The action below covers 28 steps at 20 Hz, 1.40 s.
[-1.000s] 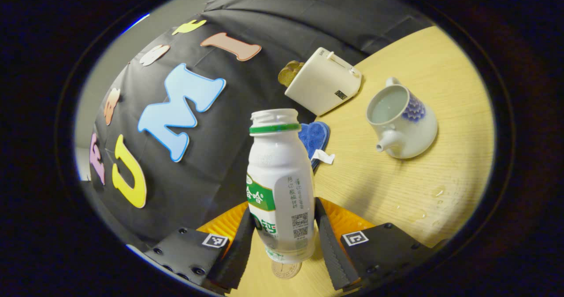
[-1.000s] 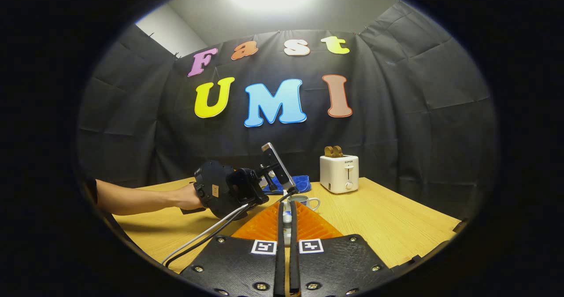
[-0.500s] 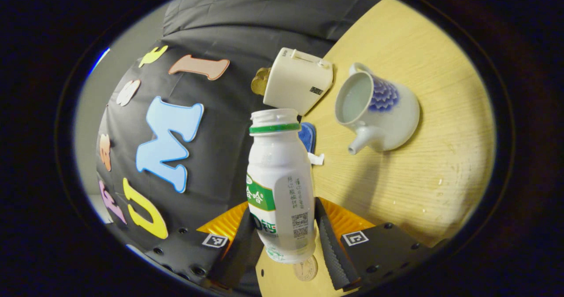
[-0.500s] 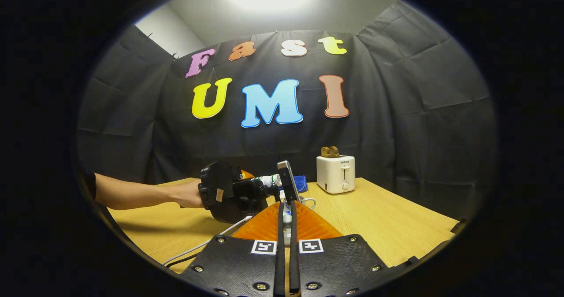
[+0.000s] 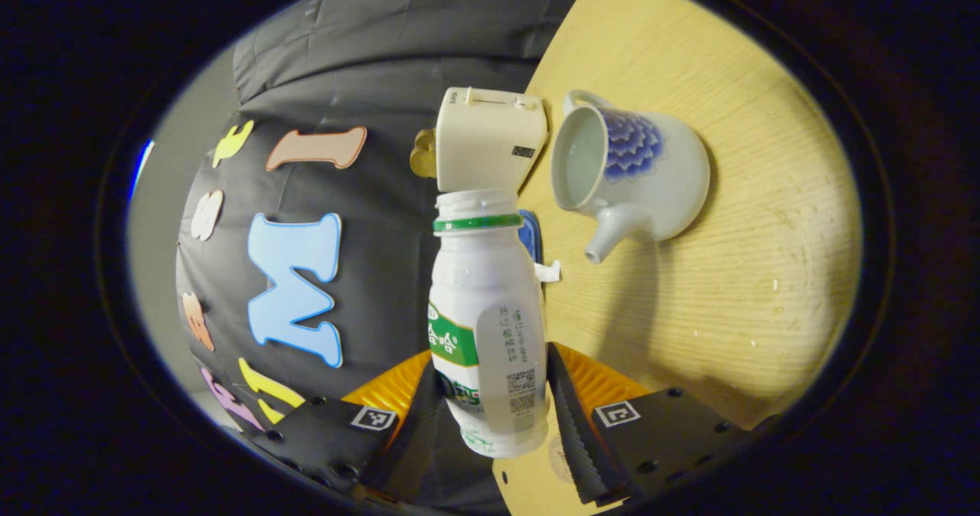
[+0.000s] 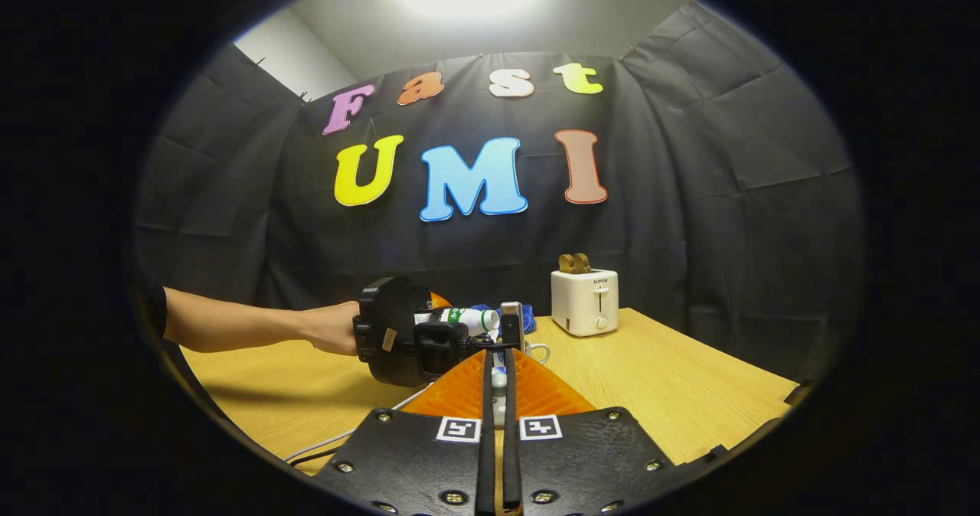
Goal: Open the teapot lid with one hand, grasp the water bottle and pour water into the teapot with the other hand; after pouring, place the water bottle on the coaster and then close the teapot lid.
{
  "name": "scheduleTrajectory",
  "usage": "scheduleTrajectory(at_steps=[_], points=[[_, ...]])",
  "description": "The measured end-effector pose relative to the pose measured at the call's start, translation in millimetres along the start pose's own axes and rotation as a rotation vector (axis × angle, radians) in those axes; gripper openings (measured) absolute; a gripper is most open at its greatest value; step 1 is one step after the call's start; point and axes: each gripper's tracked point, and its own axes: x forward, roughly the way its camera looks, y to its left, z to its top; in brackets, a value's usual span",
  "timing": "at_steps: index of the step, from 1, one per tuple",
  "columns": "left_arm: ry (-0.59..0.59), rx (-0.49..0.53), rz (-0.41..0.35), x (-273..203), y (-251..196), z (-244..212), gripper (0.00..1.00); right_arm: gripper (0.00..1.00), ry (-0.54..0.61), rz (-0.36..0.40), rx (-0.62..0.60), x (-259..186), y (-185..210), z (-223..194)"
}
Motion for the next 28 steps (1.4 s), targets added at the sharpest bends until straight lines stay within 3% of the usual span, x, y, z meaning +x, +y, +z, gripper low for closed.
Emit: scheduleTrajectory(at_steps=[1,2,7,22,23,24,28], points=[[-0.001,0.016,0.003,0,1,1,0.84,0.04,0.002,0.001,0.001,1,0,-1],[-0.002,0.032,0.006,-1,2,3,0.74,0.04,0.004,0.001,0.001,1,0,-2],[0.001,0.092,0.001,-1,4,3,0.84,0.04,0.016,0.006,-0.001,0,-1,-6],[-0.011,0.220,0.008,-1,16,8,0.84,0.04,0.035,0.016,-0.012,-1,2,-9],[-0.012,0.236,0.012,0,18,9,0.79,0.04,0.037,0.016,-0.013,-1,2,-10],[-0.012,0.248,0.015,0,19,10,0.84,0.04,0.036,0.015,-0.013,-2,2,-10],[-0.013,0.277,0.015,0,20,8,0.84,0.04,0.035,0.011,-0.010,-2,0,-8]])
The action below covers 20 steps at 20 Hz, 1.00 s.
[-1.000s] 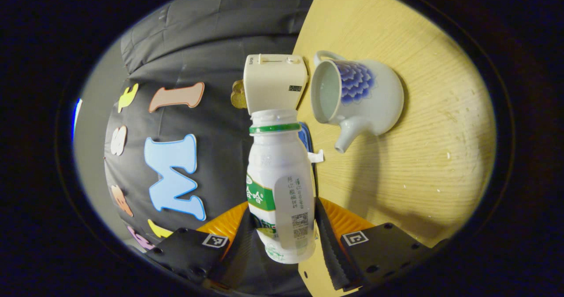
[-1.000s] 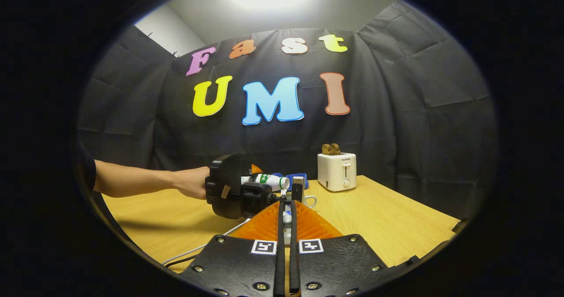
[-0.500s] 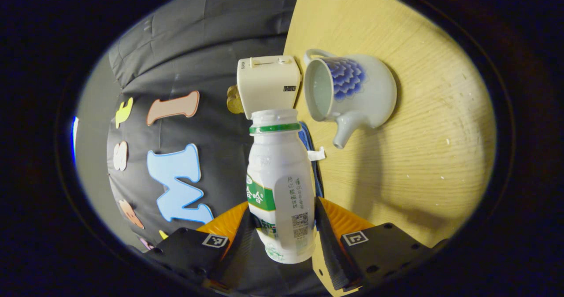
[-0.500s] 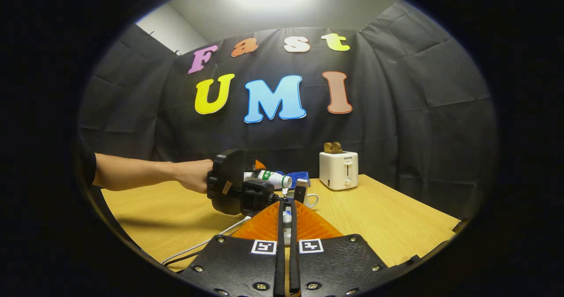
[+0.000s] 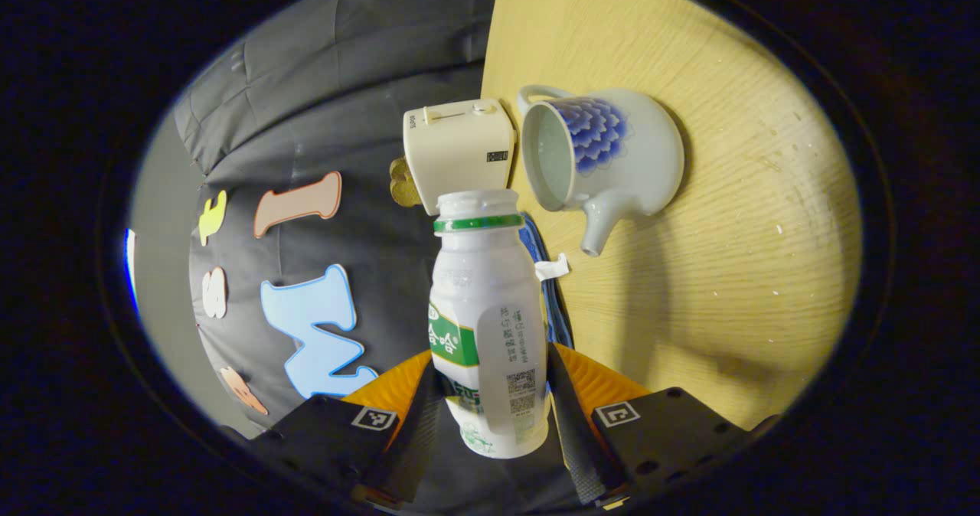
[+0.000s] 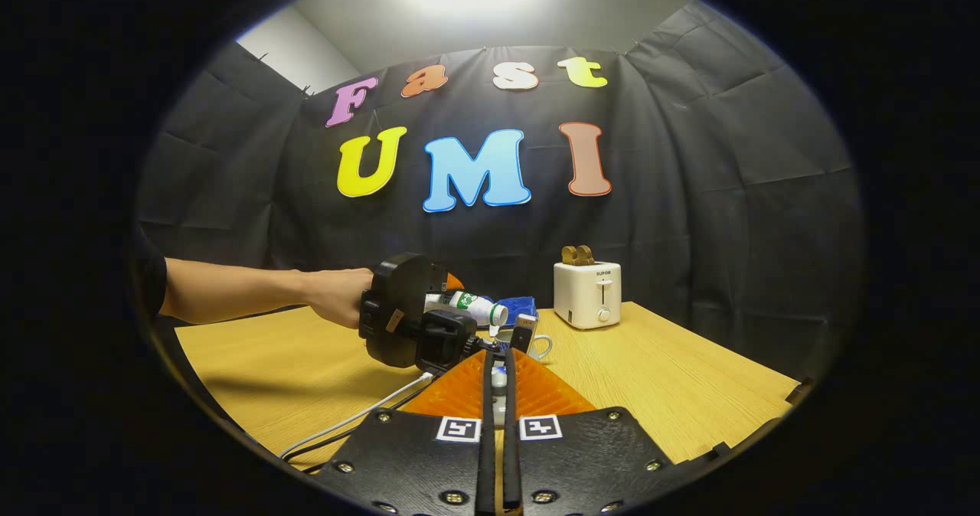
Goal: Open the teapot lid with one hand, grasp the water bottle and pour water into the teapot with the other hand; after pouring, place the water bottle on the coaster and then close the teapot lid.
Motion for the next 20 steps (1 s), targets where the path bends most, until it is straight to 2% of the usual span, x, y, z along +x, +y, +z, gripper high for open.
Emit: scheduleTrajectory(at_steps=[1,3,19,20], points=[[0.002,0.013,0.000,-1,1,-1,0.79,0.04,0.001,0.001,0.001,0,0,-1],[-0.003,0.025,0.004,-1,3,0,0.84,0.04,0.002,0.002,0.001,0,0,0],[-0.020,0.119,0.021,2,19,4,0.84,0.04,-0.006,-0.004,0.002,-2,-4,0],[-0.022,0.128,0.021,2,20,4,0.82,0.04,-0.005,-0.004,0.005,-2,-4,1]])
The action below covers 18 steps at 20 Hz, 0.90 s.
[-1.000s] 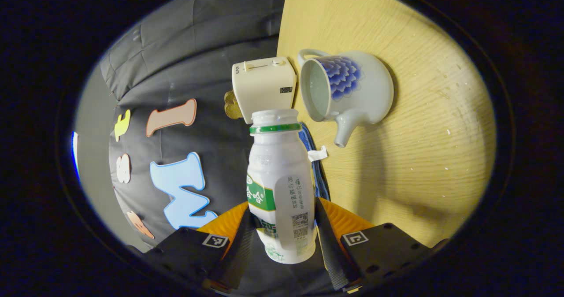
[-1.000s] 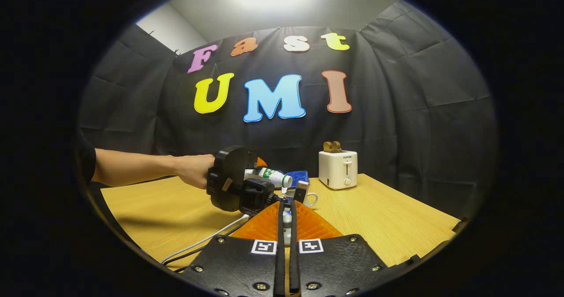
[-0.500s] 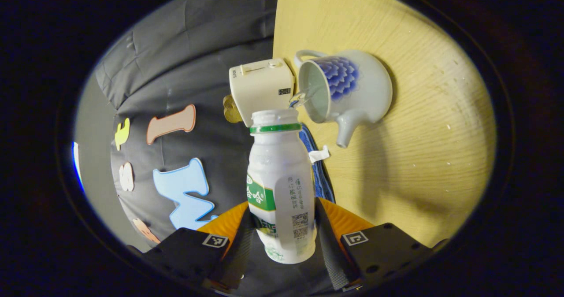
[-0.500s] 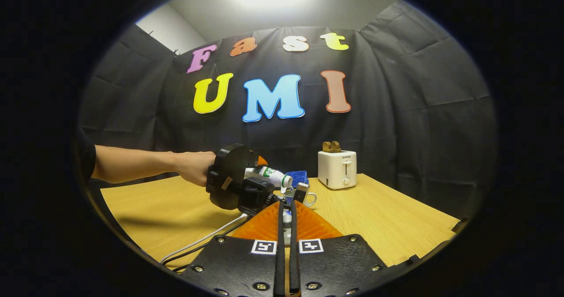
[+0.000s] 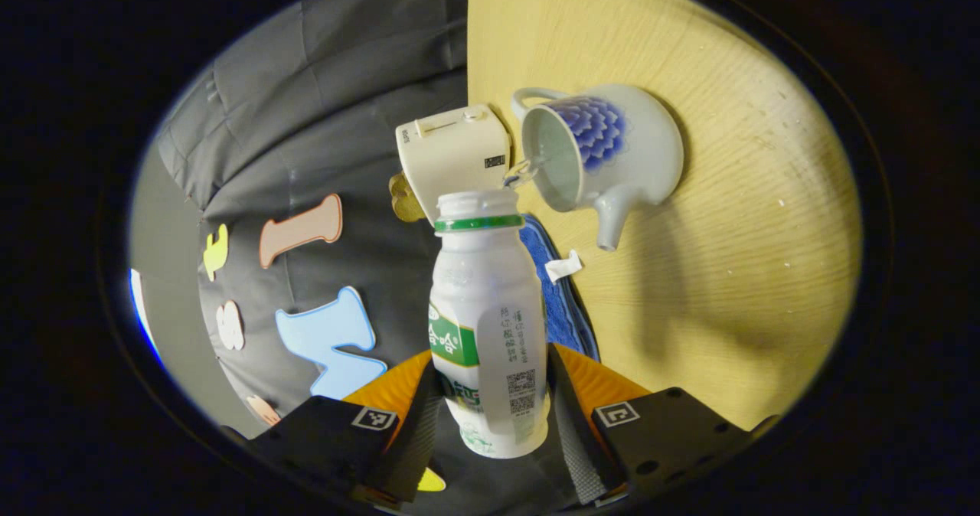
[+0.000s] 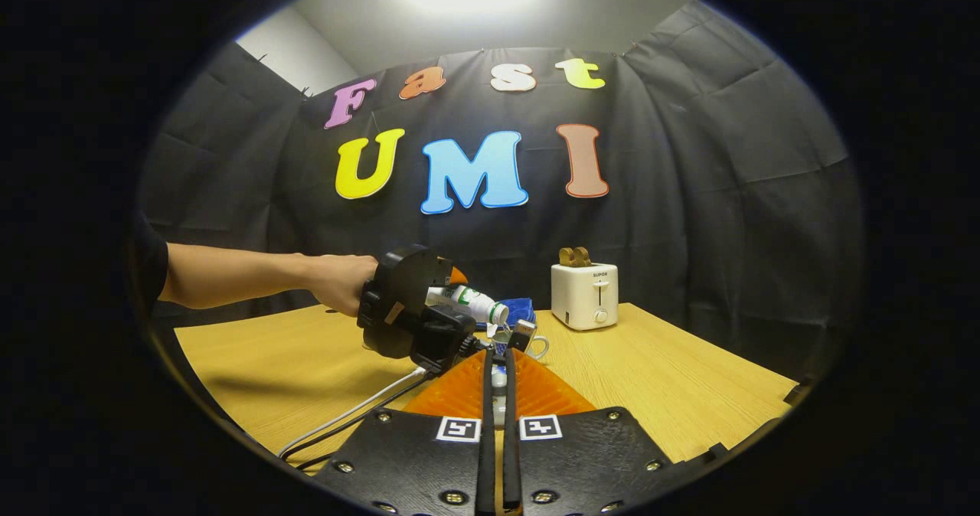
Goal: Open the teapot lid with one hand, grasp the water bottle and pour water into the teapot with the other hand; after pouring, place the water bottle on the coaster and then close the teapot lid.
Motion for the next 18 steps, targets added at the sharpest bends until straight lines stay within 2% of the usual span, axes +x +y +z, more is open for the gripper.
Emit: scheduleTrajectory(at_steps=[2,5,7,8,13,14,15,16,17,18], points=[[0.000,0.014,0.004,0,3,0,0.74,0.04,-0.002,-0.005,0.003,0,-1,0],[-0.002,0.028,0.013,0,8,0,0.84,0.04,0.000,-0.006,0.002,1,-2,-1],[-0.005,0.035,0.016,1,11,1,0.84,0.04,-0.002,-0.003,0.003,1,-1,-1],[-0.005,0.037,0.016,1,10,1,0.79,0.04,-0.003,-0.003,0.003,1,-1,0],[-0.004,0.071,0.017,2,14,1,0.79,0.04,-0.008,0.000,-0.004,3,0,1],[-0.005,0.080,0.018,2,15,1,0.74,0.04,-0.007,0.001,-0.003,3,0,0],[-0.006,0.084,0.019,2,15,2,0.84,0.04,-0.006,0.003,-0.003,4,0,0],[-0.009,0.087,0.017,2,16,3,0.79,0.04,-0.006,0.003,-0.002,3,0,0],[-0.011,0.093,0.017,2,17,3,0.79,0.04,-0.007,0.004,-0.003,3,0,0],[-0.013,0.102,0.021,3,18,5,0.84,0.04,-0.008,0.004,-0.005,4,0,1]])
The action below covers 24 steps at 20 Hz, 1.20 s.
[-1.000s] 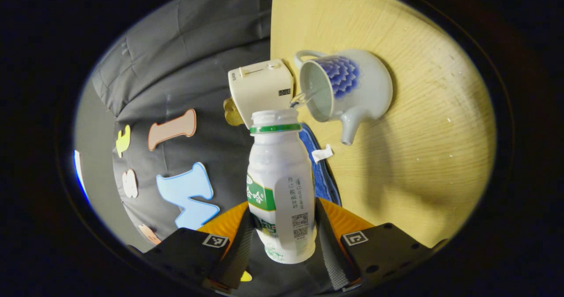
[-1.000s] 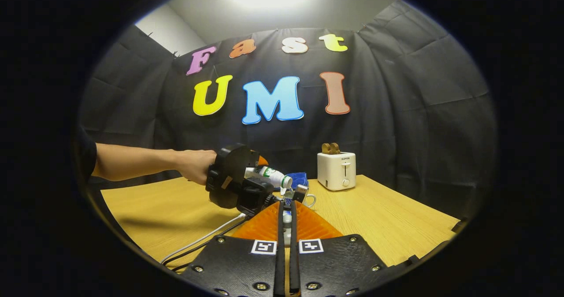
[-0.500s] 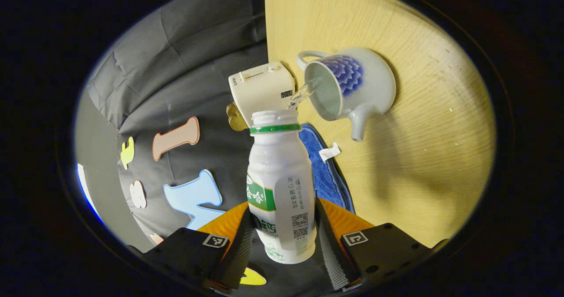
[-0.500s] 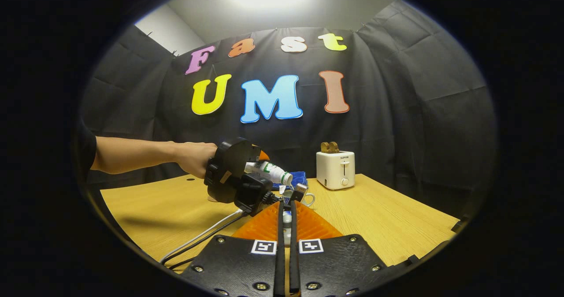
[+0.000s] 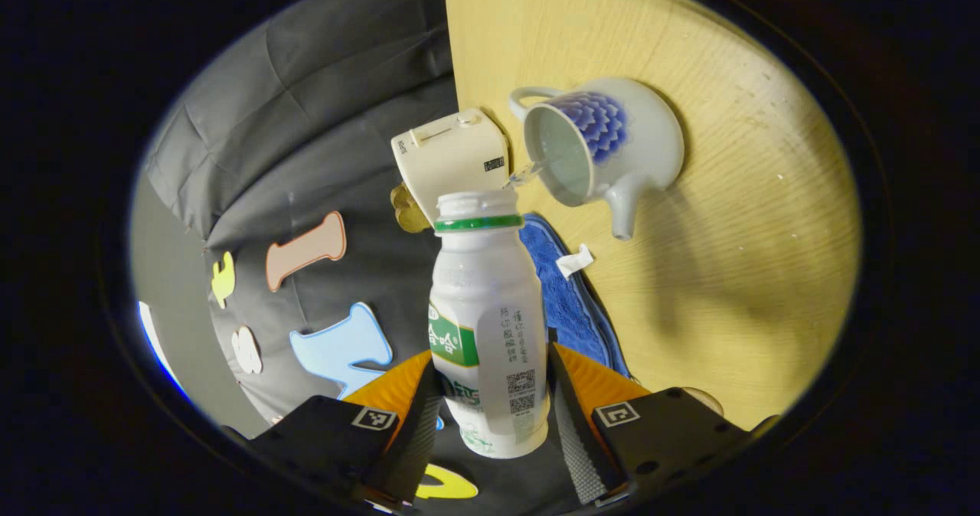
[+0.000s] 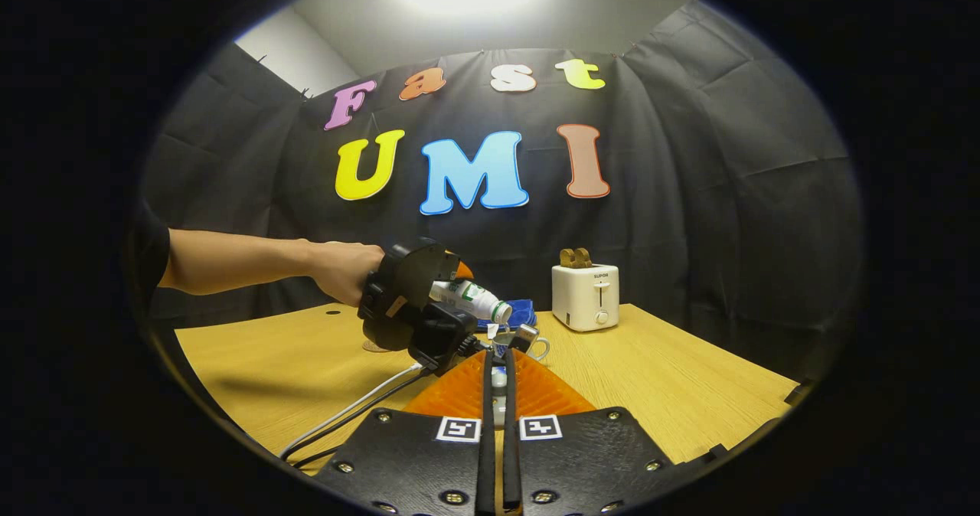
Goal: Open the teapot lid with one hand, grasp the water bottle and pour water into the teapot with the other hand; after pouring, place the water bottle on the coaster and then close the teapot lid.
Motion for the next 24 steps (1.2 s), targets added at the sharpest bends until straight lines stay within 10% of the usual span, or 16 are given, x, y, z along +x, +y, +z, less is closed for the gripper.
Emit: scheduleTrajectory(at_steps=[24], points=[[0.005,0.038,0.015,-2.8,7.6,3.0,0.79,0.04,0.008,-0.016,0.005,-7.5,-3.7,-2.4]])
